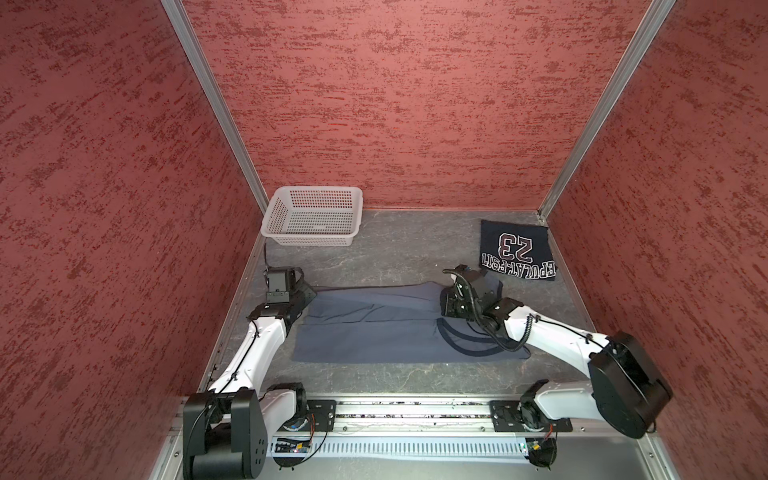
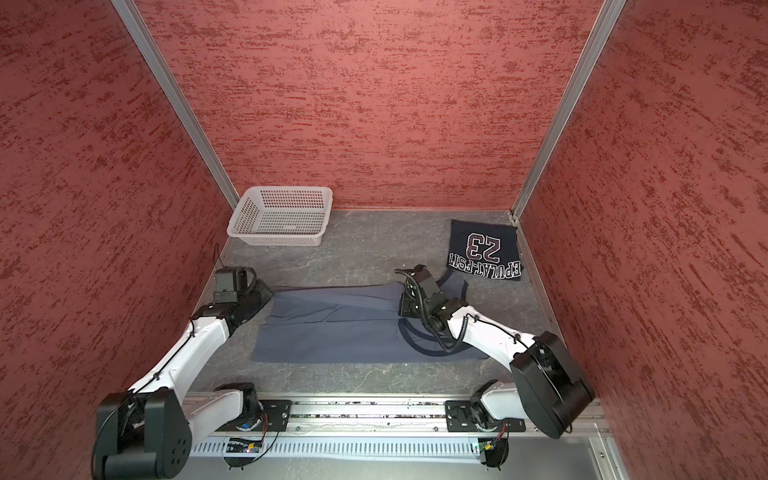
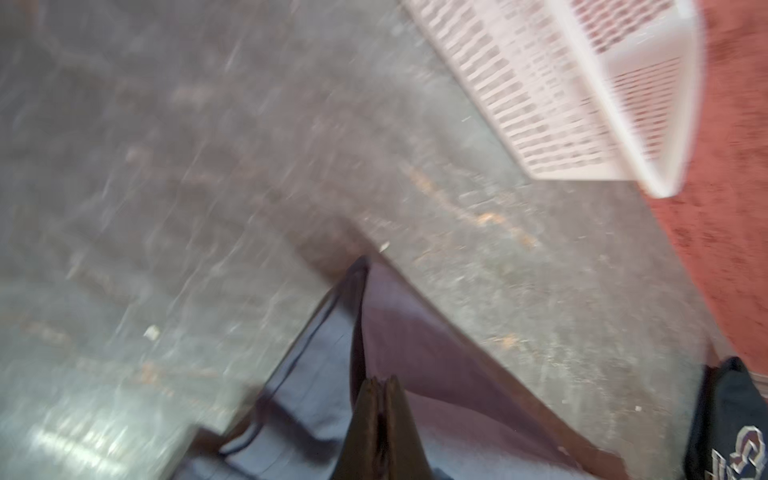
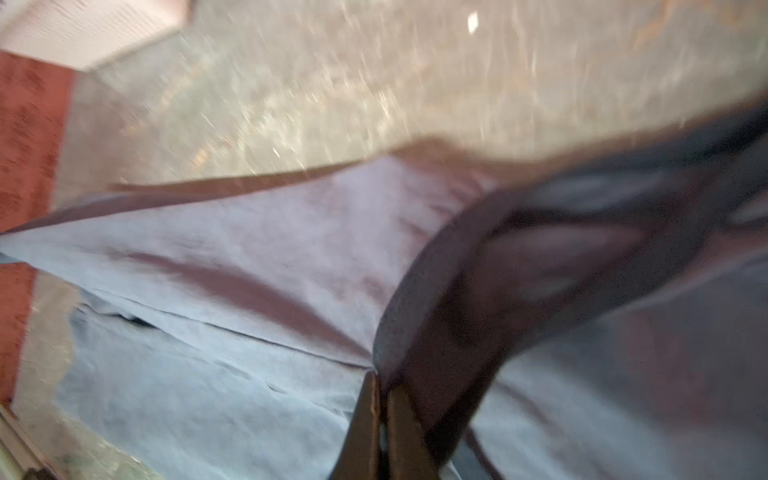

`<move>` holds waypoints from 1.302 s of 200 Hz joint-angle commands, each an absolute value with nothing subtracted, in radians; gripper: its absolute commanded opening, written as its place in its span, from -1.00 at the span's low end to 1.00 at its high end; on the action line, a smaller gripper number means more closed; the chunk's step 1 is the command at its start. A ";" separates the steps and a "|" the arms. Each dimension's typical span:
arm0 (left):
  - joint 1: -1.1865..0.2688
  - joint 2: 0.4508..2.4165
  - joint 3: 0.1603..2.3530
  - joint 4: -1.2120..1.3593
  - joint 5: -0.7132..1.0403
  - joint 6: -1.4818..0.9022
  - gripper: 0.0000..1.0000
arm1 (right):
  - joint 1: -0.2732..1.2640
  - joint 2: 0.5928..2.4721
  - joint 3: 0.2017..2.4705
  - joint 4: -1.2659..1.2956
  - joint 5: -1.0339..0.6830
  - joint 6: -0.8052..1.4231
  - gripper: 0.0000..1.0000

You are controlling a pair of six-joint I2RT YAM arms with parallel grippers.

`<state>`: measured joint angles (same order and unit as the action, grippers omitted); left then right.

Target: Fold and stack the tank tops

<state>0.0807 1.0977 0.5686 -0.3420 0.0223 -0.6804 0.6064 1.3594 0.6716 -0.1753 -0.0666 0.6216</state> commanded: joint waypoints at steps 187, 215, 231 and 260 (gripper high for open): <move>-0.320 1.500 0.892 -0.391 0.078 -0.656 0.50 | 0.191 1.652 1.113 -0.484 0.174 0.576 0.17; -0.310 1.582 0.878 -0.359 0.096 -0.685 0.50 | 0.190 1.762 1.181 -0.514 0.195 0.581 0.10; -0.303 1.604 0.860 -0.343 0.093 -0.698 0.50 | 0.189 1.813 1.209 -0.530 0.224 0.581 0.08; -0.275 1.624 0.814 -0.305 0.100 -0.724 0.50 | 0.186 1.870 1.249 -0.526 0.254 0.571 -0.04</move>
